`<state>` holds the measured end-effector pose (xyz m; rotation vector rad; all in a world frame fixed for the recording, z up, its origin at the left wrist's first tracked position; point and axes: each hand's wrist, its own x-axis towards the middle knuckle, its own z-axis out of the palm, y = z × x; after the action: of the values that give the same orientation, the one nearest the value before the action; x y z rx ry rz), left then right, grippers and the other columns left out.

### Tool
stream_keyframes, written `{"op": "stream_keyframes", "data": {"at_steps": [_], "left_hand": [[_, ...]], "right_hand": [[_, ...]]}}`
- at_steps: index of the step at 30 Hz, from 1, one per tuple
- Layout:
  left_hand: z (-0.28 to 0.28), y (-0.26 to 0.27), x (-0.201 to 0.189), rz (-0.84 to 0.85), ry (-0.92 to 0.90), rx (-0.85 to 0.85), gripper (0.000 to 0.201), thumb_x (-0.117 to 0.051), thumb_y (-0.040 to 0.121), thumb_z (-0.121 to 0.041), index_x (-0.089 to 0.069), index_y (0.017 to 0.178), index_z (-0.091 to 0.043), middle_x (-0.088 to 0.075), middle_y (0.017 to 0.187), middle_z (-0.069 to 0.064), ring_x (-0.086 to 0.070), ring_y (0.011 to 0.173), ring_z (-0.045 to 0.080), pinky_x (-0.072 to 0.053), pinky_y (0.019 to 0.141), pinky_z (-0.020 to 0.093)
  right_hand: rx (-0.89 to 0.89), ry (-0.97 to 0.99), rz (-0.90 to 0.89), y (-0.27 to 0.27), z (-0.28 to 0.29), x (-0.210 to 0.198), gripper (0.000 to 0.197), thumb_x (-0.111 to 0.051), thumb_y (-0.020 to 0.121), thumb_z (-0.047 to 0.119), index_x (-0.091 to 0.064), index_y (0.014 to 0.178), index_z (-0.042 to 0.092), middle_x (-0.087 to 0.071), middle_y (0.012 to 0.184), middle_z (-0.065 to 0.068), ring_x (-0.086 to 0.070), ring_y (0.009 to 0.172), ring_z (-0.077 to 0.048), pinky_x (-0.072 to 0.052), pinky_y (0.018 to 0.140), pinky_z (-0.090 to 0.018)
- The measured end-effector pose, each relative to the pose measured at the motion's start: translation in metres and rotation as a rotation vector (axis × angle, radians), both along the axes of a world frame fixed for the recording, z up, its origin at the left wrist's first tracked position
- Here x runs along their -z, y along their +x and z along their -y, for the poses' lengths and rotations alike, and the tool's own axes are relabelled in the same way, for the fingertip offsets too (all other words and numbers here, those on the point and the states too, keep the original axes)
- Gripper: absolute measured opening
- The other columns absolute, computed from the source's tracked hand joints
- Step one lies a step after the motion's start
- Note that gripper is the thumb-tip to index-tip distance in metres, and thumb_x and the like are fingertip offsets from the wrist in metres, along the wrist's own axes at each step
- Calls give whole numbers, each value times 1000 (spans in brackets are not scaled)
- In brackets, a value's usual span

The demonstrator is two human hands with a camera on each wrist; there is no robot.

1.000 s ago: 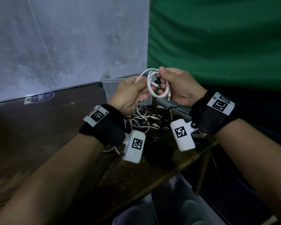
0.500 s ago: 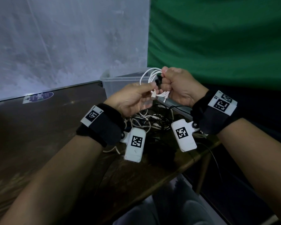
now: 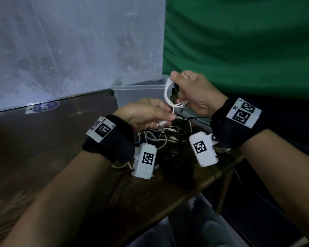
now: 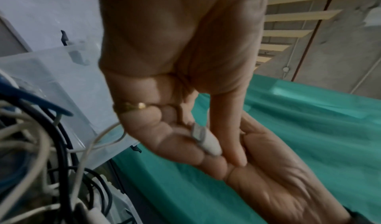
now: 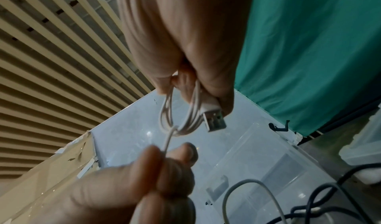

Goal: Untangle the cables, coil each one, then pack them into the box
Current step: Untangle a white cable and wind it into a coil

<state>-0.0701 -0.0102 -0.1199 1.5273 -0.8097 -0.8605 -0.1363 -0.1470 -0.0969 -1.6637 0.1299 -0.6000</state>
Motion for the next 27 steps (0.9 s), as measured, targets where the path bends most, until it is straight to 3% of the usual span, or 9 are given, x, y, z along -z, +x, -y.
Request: {"op": "stream_keyframes", "data": {"at_steps": [2,5,8,10,14,17,19,22,27], "left_hand": [[-1,2,1,102,74,48,19,-67,74,3,-59,81,-12,-64,59,0,-59,49,7,-44,43,14],[-2,5,2,283,165,41,19,-67,79,1,-66,79,-18,-61,61,-4,-47,48,4,-35,41,12],[-3,7,0,340,178,-26,10,-68,81,-12,-64,73,-14,-56,58,-1,-42,42,4,-33,38,13],[-4,11,-1,338,157,-98,15,-68,82,-15,-62,70,-9,-54,48,-2,-41,37,4,-35,37,13],[-7,26,-1,234,-1,-337,16,-68,81,-3,-59,68,-6,-61,53,5,-56,43,6,-49,45,12],[-5,31,-2,206,-209,-515,25,-65,84,1,-52,64,-7,-61,49,2,-62,48,7,-55,56,17],[-3,31,-4,163,-350,-576,26,-62,86,3,-50,65,-6,-61,57,6,-64,53,7,-56,62,18],[0,28,-5,17,-485,-562,21,-57,89,4,-51,70,-4,-64,63,7,-67,59,9,-58,66,19],[8,17,-4,-180,-527,-439,14,-51,92,2,-56,80,1,-69,61,5,-68,60,9,-58,65,18]], "right_hand": [[34,37,2,1,1,-3,32,-51,96,25,-45,65,18,-31,47,4,-28,36,-9,-34,48,-27],[37,122,-2,1,3,-7,32,-42,96,18,-39,64,17,-29,47,4,-25,36,-10,-30,50,-27],[40,120,-26,-2,5,-8,33,-38,96,16,-40,64,15,-28,38,7,-24,32,-9,-30,50,-27],[40,118,-42,-4,7,-10,31,-34,95,12,-41,65,14,-26,35,8,-23,32,-10,-30,51,-28],[16,152,-34,-7,10,-11,26,-32,95,7,-39,70,13,-29,37,5,-25,33,-11,-31,47,-27],[-52,145,-43,-10,10,-8,29,-40,100,14,-43,71,13,-33,43,4,-29,39,-12,-36,46,-25],[-109,109,-44,-13,7,-6,26,-45,100,19,-47,74,14,-36,47,4,-31,41,-9,-38,46,-24],[-177,105,-19,-14,4,-4,23,-43,100,18,-47,78,15,-42,44,9,-34,41,-7,-37,46,-22],[-179,130,-10,-9,1,-1,25,-38,102,21,-43,79,16,-32,51,6,-28,42,-7,-38,45,-21]]}}
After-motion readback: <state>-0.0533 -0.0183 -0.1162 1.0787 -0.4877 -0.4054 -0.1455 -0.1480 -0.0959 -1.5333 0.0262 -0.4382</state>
